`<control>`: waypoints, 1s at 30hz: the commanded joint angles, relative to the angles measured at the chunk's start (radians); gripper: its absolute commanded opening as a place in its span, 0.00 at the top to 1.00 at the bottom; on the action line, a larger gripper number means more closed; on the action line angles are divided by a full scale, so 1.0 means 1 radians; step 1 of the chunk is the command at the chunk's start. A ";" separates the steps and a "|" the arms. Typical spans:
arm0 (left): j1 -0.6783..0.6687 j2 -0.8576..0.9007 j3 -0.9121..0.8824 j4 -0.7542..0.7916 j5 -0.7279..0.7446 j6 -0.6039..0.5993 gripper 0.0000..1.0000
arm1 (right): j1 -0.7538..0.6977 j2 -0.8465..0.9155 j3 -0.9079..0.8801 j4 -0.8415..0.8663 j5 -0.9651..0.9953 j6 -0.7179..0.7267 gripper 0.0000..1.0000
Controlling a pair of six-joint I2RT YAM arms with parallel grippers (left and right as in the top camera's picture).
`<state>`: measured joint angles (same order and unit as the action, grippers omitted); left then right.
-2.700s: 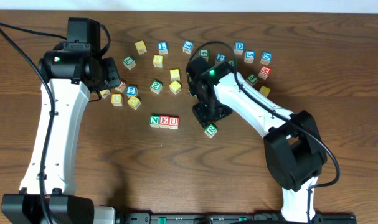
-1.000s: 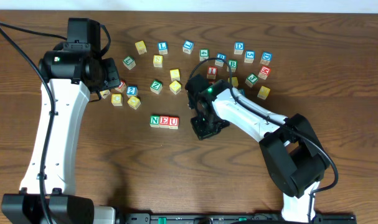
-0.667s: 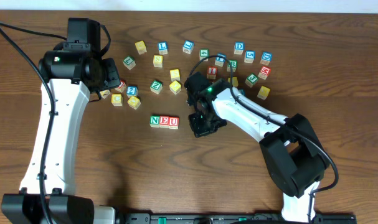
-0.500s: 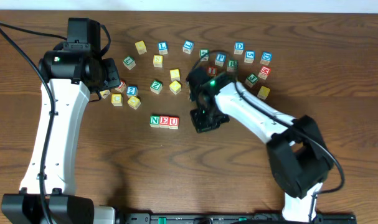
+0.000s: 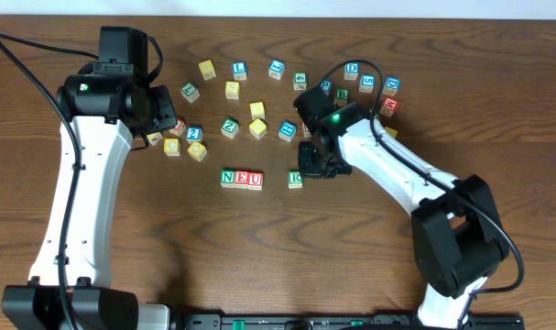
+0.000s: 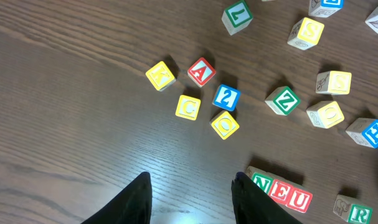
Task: Spell out NEURIPS
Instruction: 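Push the R block flush against the U block with the right gripper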
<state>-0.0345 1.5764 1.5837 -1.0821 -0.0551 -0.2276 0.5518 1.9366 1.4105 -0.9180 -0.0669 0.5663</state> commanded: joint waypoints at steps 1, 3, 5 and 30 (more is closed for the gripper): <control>0.003 -0.014 0.004 -0.006 -0.010 0.014 0.58 | 0.003 0.041 -0.030 0.034 -0.031 0.050 0.99; 0.003 -0.014 0.004 -0.006 -0.010 0.014 0.58 | 0.009 0.056 -0.033 0.059 -0.042 0.050 0.99; 0.003 -0.014 0.004 -0.006 -0.010 0.014 0.58 | 0.016 0.069 -0.033 0.082 -0.045 0.050 0.99; 0.003 -0.014 0.004 -0.005 -0.010 0.014 0.58 | 0.058 0.079 -0.033 0.129 -0.064 0.119 0.99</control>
<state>-0.0345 1.5764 1.5837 -1.0824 -0.0551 -0.2276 0.5972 2.0060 1.3830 -0.7944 -0.1238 0.6552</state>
